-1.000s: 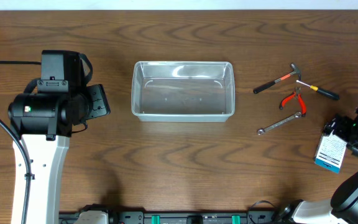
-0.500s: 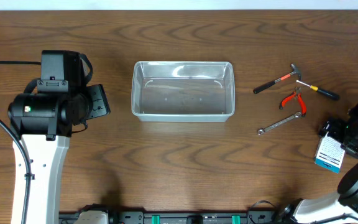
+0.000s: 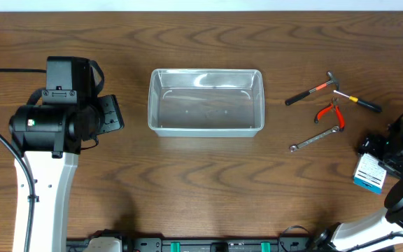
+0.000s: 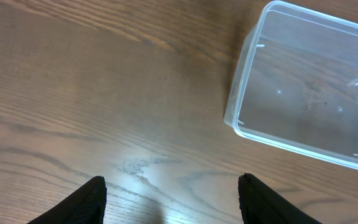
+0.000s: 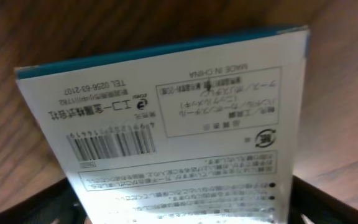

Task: Pack container
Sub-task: 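Grasp the white-and-teal boxed package with the right gripper, then carry the package left and release it into the container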

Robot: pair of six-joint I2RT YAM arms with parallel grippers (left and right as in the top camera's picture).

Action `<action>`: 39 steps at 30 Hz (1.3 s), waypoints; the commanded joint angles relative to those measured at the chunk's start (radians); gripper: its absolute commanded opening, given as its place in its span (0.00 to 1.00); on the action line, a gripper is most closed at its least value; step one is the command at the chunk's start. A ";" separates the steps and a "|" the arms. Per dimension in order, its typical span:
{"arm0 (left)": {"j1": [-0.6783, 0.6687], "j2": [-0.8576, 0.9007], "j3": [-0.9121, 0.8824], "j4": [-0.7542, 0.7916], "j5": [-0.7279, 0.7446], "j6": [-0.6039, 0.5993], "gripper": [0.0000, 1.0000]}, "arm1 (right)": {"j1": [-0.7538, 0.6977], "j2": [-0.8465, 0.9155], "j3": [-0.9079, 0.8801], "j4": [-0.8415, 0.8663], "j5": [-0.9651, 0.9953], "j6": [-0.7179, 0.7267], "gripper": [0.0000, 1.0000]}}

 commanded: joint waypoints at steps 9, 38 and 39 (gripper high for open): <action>-0.003 0.000 0.005 -0.003 -0.002 -0.002 0.61 | -0.003 0.039 -0.008 0.007 -0.016 0.055 0.66; -0.003 0.000 0.005 -0.004 -0.008 -0.002 0.61 | 0.956 -0.146 0.839 -0.326 -0.154 -0.238 0.21; -0.003 0.000 0.005 -0.004 -0.008 -0.002 0.61 | 0.994 -0.121 0.859 -0.322 -0.154 -0.254 0.18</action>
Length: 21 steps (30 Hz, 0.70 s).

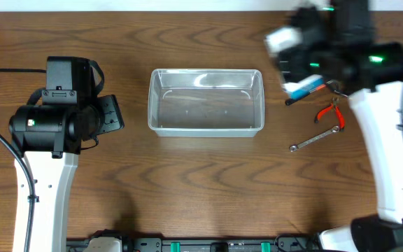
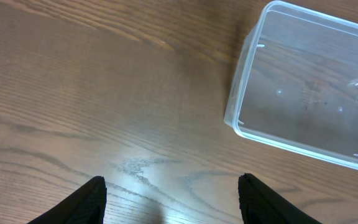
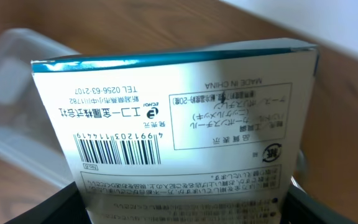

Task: Pack container
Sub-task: 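Carry the package left and release it into the container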

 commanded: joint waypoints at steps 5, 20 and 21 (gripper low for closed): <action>-0.003 0.000 0.005 -0.011 -0.008 -0.002 0.61 | 0.235 0.212 0.084 0.038 -0.018 -0.213 0.14; -0.003 0.000 0.005 -0.011 -0.008 -0.002 0.61 | 0.328 0.568 0.084 0.070 -0.050 -0.374 0.09; -0.003 0.000 0.005 -0.011 -0.008 -0.002 0.61 | 0.325 0.577 0.084 0.066 -0.050 -0.374 0.12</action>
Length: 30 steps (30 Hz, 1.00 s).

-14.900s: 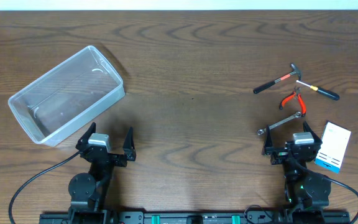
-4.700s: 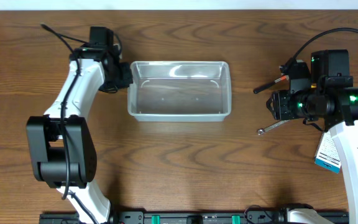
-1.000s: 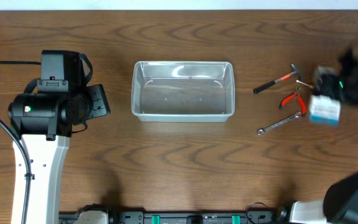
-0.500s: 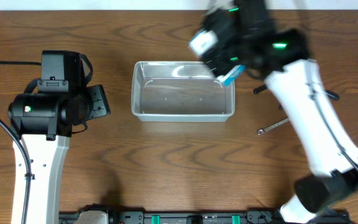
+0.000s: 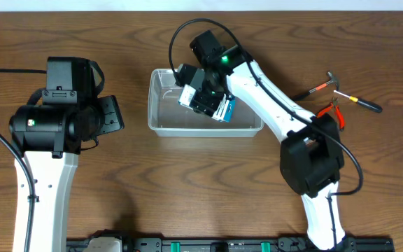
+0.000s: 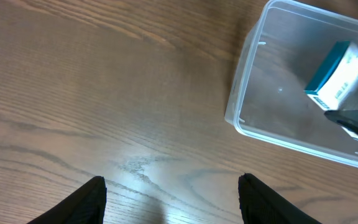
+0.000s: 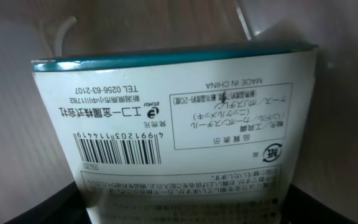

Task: Pack container
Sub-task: 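Carry the package left and release it into the container, then move the right gripper back over the red-handled hammer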

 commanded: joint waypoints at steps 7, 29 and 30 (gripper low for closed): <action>-0.003 0.000 0.005 -0.010 -0.008 -0.002 0.61 | -0.015 0.027 0.013 -0.035 -0.015 -0.024 0.58; -0.003 0.000 0.005 -0.010 -0.008 0.002 0.61 | -0.159 -0.276 0.317 -0.166 0.200 0.425 0.99; -0.003 0.000 0.005 -0.010 -0.008 0.002 0.61 | -0.190 -0.290 0.317 -0.154 0.228 0.521 0.99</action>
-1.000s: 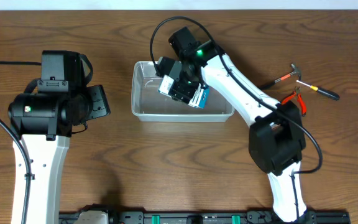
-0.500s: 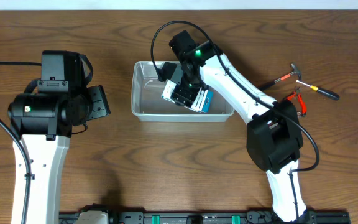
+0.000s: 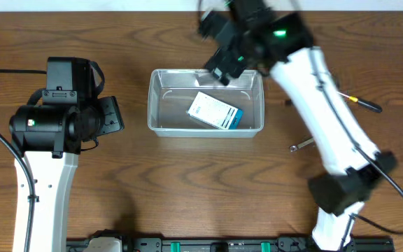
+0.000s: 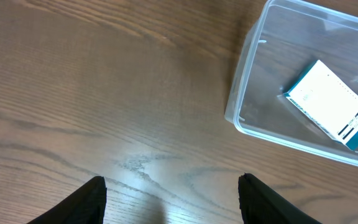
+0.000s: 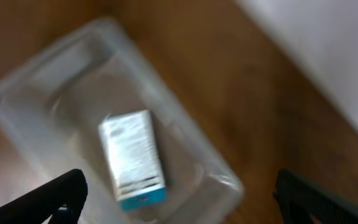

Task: Pack container
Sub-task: 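Move the right gripper back over the red-handled hammer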

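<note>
A white box with a teal end (image 3: 215, 112) lies flat inside the clear plastic container (image 3: 158, 128), right of its middle. The same box (image 4: 331, 104) shows in the left wrist view and, blurred, as the box (image 5: 132, 158) in the right wrist view. My right gripper (image 3: 215, 68) hangs open above the container's far rim, nothing between its fingers (image 5: 64, 190). My left gripper (image 4: 171, 202) stands open over bare wood left of the container (image 4: 238, 106), its fingertips (image 4: 92, 193) wide apart.
A yellow-handled tool (image 3: 361, 103) and a wrench end (image 3: 301, 145) peek out from behind the right arm at the table's right side. The left arm's body (image 3: 54, 122) stands left of the container.
The right gripper has let go of the box, which now lies flat in the container. The gripper has risen to above the far rim. The left arm has not moved.
My right gripper was shut on the box at the table's right edge. Then it held the box in the air near the container's right end, then down inside the container. Now the box lies there and the gripper is open above it.
</note>
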Robot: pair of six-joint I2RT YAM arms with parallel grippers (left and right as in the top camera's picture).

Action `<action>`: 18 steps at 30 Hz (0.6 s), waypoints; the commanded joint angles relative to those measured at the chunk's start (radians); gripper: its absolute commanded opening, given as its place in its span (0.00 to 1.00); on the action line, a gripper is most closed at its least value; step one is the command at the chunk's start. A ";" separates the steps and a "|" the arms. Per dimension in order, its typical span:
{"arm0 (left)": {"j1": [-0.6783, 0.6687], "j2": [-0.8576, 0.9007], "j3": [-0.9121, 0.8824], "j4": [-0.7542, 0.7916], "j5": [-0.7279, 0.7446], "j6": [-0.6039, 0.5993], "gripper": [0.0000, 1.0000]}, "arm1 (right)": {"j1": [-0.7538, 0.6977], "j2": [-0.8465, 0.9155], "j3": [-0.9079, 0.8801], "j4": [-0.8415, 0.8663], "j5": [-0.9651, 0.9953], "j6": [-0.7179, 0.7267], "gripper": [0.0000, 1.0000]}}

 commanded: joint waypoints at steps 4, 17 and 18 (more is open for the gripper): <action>-0.003 0.000 0.005 -0.005 -0.008 0.002 0.61 | -0.208 -0.056 0.016 -0.025 0.194 0.701 0.99; -0.003 0.000 0.005 -0.033 -0.008 0.001 0.61 | -0.501 0.151 -0.056 -0.120 0.236 1.334 0.99; -0.003 0.000 0.005 -0.036 -0.008 0.000 0.61 | -0.507 0.171 -0.066 -0.124 0.235 1.374 0.99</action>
